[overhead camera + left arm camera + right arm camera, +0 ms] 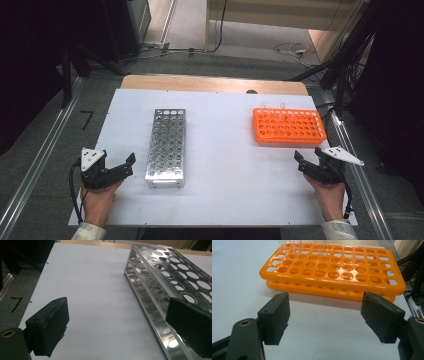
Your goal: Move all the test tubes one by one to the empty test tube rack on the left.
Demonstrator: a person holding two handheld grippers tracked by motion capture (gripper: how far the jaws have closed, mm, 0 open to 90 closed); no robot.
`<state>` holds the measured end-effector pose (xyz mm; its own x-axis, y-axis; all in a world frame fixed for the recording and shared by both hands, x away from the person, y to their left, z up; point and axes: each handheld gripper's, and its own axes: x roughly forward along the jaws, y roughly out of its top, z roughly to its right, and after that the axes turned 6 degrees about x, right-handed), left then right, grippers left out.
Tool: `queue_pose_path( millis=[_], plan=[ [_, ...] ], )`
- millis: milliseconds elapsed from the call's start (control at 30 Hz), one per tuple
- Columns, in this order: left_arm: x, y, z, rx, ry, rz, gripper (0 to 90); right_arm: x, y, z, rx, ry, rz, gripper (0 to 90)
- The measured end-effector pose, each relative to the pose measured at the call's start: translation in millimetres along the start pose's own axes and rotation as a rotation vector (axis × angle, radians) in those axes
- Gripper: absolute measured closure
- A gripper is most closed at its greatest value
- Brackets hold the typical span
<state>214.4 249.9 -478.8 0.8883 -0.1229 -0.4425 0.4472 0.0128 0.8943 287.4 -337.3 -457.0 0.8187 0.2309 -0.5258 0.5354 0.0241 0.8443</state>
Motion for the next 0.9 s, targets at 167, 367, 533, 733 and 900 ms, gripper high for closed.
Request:
queue_pose_path(
  millis=[167, 367, 533, 733, 900],
  plan=[
    [-0.1, 0.2, 0.0, 0.002, 0.001, 0.000, 4.9, 3.8, 3.0, -1.5, 0.001, 0.001, 0.000, 22.1],
    [-0.3, 0.3, 0.3, 0.001, 0.001, 0.003, 4.9, 9.6, 6.6, -4.3, 0.000, 0.009, -0.003, 22.2],
    [-0.7, 0.2, -0.4, -0.001, 0.001, 0.005, 4.9, 13.3, 9.9, -6.6, 0.003, 0.011, -0.003, 22.2],
    [-0.6, 0.2, -0.7, -0.001, 0.003, 0.005, 5.0, 18.4, 16.0, -6.8, 0.007, 0.015, 0.004, 22.6],
    [-0.5, 0.1, -0.7, -0.001, 0.007, 0.003, 5.0, 24.6, 22.5, -7.2, 0.014, 0.015, 0.014, 22.8]
  ],
)
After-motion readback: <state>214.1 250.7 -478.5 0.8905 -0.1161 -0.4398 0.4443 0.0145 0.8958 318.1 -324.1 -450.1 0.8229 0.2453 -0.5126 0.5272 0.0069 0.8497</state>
